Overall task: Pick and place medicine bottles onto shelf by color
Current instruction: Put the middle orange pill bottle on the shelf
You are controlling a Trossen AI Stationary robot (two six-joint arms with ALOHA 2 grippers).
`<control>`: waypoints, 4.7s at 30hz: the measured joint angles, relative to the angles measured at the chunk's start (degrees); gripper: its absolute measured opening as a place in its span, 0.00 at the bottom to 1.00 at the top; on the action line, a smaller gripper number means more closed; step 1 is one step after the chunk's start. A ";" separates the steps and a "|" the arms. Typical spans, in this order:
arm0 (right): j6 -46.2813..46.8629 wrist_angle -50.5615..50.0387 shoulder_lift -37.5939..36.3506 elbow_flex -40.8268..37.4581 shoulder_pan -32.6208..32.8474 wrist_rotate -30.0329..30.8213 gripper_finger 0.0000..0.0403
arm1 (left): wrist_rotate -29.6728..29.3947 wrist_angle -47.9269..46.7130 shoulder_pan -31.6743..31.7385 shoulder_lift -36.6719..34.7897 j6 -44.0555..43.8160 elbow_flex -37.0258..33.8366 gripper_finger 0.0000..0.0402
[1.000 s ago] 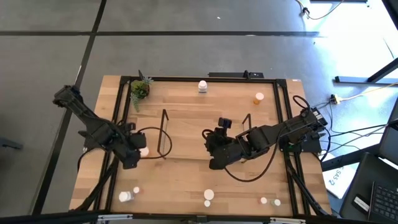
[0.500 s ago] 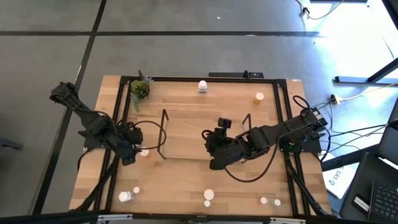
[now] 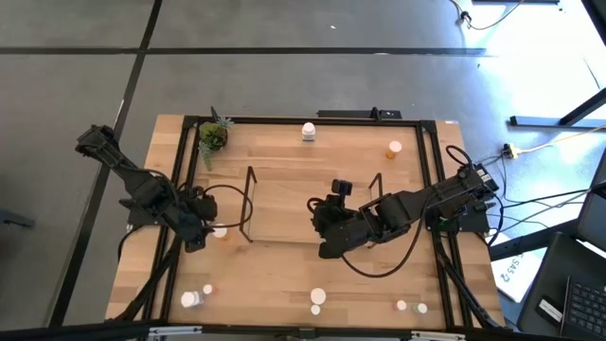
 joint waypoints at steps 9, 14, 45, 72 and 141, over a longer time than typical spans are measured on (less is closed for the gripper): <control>-0.01 0.00 0.00 0.00 -0.01 -0.09 0.45 | -1.73 0.00 0.00 0.02 0.18 0.00 0.38; -0.02 0.00 0.00 0.00 0.01 -0.09 0.45 | -1.74 -0.72 -0.12 -0.01 -0.22 0.00 0.38; 0.00 0.00 0.00 0.00 0.01 -0.11 0.45 | -4.01 3.25 -0.09 0.02 0.00 -0.02 0.38; -0.01 0.17 0.00 0.00 0.01 -0.24 0.45 | 1.77 4.60 -0.87 3.86 3.86 -4.86 0.79; -0.02 1.09 0.00 0.00 0.01 -0.59 0.45 | 1.49 10.27 5.90 18.45 12.20 -9.31 0.75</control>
